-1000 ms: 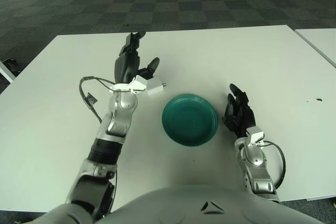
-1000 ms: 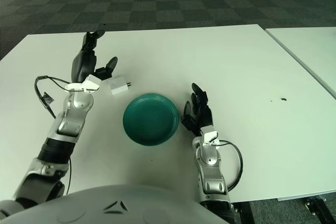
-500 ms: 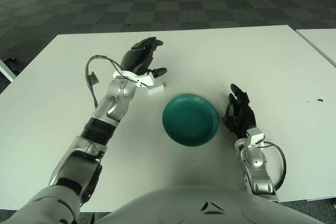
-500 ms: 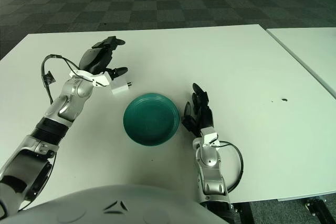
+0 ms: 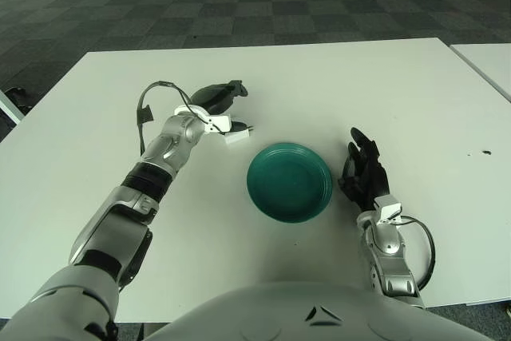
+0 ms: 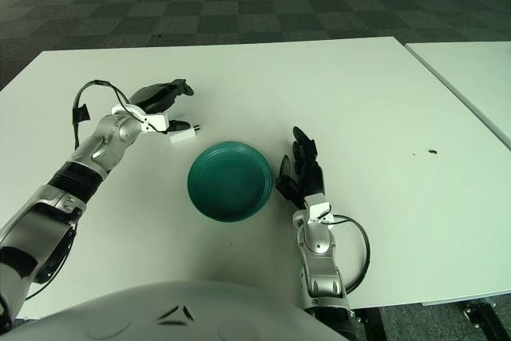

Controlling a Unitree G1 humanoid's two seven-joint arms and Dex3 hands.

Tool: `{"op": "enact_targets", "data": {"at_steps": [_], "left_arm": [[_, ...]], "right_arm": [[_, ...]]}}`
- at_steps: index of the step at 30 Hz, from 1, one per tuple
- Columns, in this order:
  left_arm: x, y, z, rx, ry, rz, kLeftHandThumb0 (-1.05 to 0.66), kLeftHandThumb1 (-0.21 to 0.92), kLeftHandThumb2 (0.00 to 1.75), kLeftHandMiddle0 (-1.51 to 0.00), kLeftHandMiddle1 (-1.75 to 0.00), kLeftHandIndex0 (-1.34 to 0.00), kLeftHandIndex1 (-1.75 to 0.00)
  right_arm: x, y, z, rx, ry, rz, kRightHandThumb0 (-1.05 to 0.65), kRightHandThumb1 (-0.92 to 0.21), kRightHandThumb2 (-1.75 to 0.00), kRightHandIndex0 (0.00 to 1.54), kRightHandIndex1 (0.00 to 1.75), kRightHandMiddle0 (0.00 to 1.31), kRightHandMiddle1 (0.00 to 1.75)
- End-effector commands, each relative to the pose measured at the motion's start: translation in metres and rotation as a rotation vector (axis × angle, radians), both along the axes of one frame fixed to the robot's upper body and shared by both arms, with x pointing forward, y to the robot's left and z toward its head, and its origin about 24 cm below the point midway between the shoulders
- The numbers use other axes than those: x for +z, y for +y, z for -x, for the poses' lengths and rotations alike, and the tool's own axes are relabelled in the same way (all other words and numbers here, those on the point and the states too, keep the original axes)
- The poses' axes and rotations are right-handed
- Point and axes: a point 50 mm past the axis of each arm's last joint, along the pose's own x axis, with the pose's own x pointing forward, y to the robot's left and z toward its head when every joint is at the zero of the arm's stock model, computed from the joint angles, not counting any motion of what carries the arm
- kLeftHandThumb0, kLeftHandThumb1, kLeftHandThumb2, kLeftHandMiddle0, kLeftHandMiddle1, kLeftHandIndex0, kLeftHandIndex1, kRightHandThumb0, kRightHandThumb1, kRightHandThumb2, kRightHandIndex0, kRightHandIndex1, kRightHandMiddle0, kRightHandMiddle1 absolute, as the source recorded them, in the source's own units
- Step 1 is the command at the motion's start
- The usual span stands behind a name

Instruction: Put the charger into the plate.

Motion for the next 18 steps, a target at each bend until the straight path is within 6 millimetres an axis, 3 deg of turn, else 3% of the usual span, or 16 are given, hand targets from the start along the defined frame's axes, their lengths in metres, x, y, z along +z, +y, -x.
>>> {"op": "enact_targets", "data": {"at_steps": [1, 18], "left_arm": [[0.006, 0.002, -0.007, -0.025, 0.02, -0.039, -1.05, 0.92, 0.53, -0.28, 0.0, -0.14, -0.96], [-0.009, 0.007, -0.016, -0.021, 0.119, -0.062, -1.05, 0.92, 0.59, -0.26, 0.0, -0.08, -0.91]], "right_arm": [[-0.021, -0.001, 0.011, -0.014, 0.125, -0.006, -0.88, -0.92, -0.91, 0.13, 0.0, 0.0, 0.37], [-0.023, -0.001, 0.011, -0.012, 0.114, -0.012, -0.85, -0.92, -0.91, 0.15, 0.01, 0.0, 0.41]]}}
